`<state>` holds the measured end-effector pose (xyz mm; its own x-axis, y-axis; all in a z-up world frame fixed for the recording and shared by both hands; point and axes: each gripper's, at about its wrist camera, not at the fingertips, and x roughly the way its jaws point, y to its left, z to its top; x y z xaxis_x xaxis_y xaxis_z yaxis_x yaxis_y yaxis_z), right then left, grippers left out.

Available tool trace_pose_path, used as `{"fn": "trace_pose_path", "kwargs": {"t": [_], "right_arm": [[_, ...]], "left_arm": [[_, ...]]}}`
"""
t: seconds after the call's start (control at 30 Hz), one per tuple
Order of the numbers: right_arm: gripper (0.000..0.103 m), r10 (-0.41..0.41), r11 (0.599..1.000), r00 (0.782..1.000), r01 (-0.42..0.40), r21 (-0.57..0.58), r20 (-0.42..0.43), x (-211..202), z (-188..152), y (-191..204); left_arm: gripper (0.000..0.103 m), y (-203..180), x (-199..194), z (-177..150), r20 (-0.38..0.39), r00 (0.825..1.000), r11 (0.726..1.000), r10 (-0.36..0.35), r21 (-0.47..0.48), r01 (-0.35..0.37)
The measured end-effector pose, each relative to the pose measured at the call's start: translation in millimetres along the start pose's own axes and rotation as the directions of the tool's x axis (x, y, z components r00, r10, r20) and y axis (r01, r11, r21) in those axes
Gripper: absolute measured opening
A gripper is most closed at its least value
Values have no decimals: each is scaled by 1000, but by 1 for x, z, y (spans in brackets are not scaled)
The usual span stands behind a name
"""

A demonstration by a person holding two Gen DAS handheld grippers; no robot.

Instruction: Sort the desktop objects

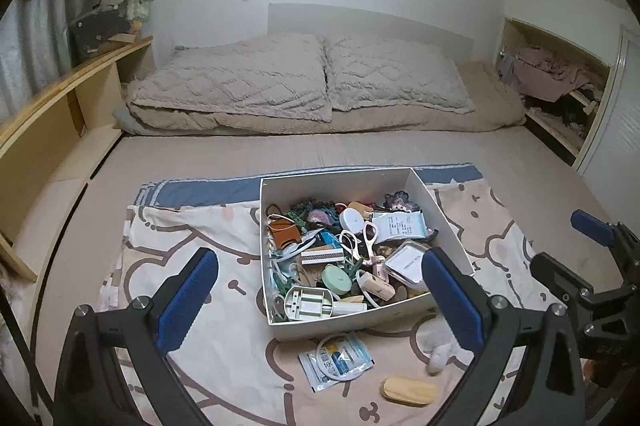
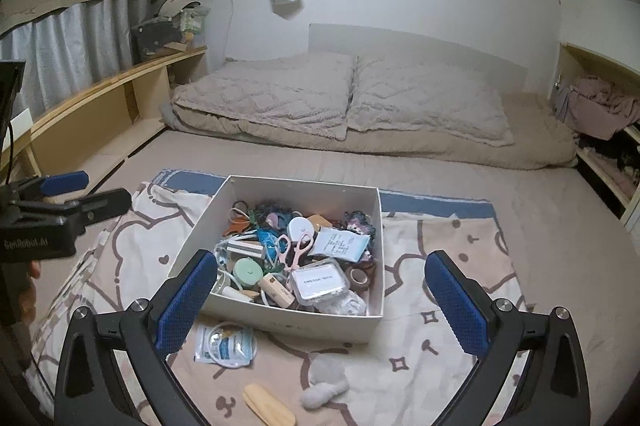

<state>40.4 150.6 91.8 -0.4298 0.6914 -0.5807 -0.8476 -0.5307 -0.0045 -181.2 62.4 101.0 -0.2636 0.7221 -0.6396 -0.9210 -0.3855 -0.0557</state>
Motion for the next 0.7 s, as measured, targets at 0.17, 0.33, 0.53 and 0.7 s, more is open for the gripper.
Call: {"fn": "trace_pose_path", "kwargs": {"t": [0.17,0.33,0.53,0.7], "right_arm": [[103,3,1000,1000,-3,-18,20,-18,-5,-2],[103,8,1000,999,-7,-23,37,-32,-14,-5],[103,44,999,999,-44,3,26,-38,-31,-5],[103,35,999,999,-35,-7,34,-46,-45,0]], "left_arm": [[102,1,-19,-3,23,1000,1000,6,-8,-6],[102,-5,-39,-15,35,999,1000,-7,20,6],[102,-19,-61,-39,90,995,994,30,102,-39],[102,-28,-71,-59,108,994,991,24,131,-38]]}}
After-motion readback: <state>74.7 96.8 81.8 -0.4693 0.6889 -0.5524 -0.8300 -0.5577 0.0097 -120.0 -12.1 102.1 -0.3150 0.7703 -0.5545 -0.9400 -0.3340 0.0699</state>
